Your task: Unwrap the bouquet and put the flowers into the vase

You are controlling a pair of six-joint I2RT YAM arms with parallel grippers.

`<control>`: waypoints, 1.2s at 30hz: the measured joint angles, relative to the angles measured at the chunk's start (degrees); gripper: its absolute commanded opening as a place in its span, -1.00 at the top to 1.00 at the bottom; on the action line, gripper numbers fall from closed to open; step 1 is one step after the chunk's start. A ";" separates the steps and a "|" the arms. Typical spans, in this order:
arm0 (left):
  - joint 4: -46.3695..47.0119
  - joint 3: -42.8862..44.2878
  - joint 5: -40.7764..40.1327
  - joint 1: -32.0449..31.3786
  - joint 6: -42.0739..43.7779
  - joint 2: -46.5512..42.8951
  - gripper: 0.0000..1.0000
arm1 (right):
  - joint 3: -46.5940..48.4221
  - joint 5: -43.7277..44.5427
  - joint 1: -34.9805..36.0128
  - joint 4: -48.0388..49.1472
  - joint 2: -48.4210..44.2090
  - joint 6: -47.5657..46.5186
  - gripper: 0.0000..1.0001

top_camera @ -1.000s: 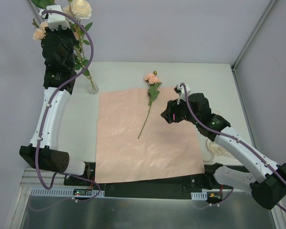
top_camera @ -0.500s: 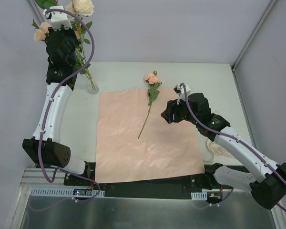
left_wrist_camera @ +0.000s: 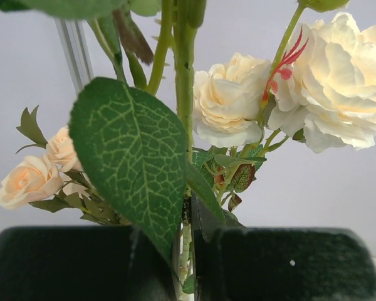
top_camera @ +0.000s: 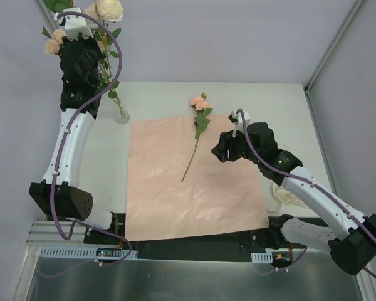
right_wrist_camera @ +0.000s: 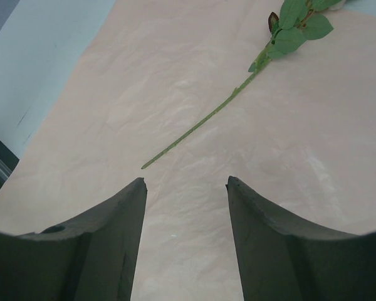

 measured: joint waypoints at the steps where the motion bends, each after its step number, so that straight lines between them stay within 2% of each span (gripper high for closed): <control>1: -0.11 0.00 0.00 0.00 -0.07 -0.02 1.00 | 0.00 0.00 0.00 0.00 0.00 0.00 -0.15; 9: -1.29 0.74 0.02 0.00 -1.22 -0.04 1.00 | 0.00 0.00 0.00 0.00 0.00 0.00 -0.15; 18: -1.03 5.60 0.00 0.00 -0.85 0.00 1.00 | 0.00 0.00 0.00 0.00 0.00 0.02 -0.15; 36: -1.79 5.92 -0.31 0.00 0.11 2.82 1.00 | 0.00 0.00 0.00 -0.02 0.00 0.02 -0.15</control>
